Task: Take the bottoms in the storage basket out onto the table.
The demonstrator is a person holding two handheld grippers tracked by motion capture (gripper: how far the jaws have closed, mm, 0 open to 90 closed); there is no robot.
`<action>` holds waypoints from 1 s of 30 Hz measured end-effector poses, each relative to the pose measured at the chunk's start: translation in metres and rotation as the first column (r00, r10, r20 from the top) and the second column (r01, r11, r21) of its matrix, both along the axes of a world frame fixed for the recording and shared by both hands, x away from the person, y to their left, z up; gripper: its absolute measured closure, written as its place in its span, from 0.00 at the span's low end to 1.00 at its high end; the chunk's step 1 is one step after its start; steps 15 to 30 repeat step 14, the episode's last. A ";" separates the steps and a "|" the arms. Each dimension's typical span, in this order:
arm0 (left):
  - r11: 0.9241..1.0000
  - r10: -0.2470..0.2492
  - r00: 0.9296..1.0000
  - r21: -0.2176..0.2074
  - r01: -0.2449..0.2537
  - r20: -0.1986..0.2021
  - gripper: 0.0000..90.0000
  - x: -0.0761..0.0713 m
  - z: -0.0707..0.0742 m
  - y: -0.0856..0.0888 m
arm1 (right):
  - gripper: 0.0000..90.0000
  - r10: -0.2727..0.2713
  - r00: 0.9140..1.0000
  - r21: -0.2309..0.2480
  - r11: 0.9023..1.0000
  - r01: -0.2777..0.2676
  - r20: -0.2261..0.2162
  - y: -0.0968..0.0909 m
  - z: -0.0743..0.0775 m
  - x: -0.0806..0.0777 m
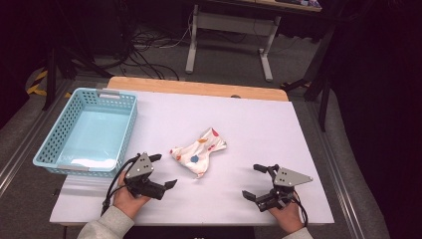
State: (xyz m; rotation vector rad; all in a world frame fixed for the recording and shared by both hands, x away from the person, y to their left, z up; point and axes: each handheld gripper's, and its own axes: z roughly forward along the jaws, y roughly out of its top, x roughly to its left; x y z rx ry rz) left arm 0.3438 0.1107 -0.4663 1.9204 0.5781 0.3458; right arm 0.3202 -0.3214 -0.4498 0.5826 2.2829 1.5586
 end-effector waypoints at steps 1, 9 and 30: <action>1.000 -0.001 1.000 0.000 0.001 0.001 0.02 0.000 0.000 0.000 | 0.02 -0.001 1.000 0.000 1.000 0.001 0.000 0.000 0.000 0.000; 1.000 -0.001 1.000 -0.007 0.001 0.004 0.02 0.000 0.000 0.000 | 0.02 0.000 1.000 0.003 1.000 0.000 -0.001 0.000 0.000 0.000; 1.000 0.000 1.000 -0.011 0.000 0.004 0.02 -0.001 0.001 0.000 | 0.02 0.000 1.000 0.002 1.000 0.000 -0.001 0.000 0.000 0.000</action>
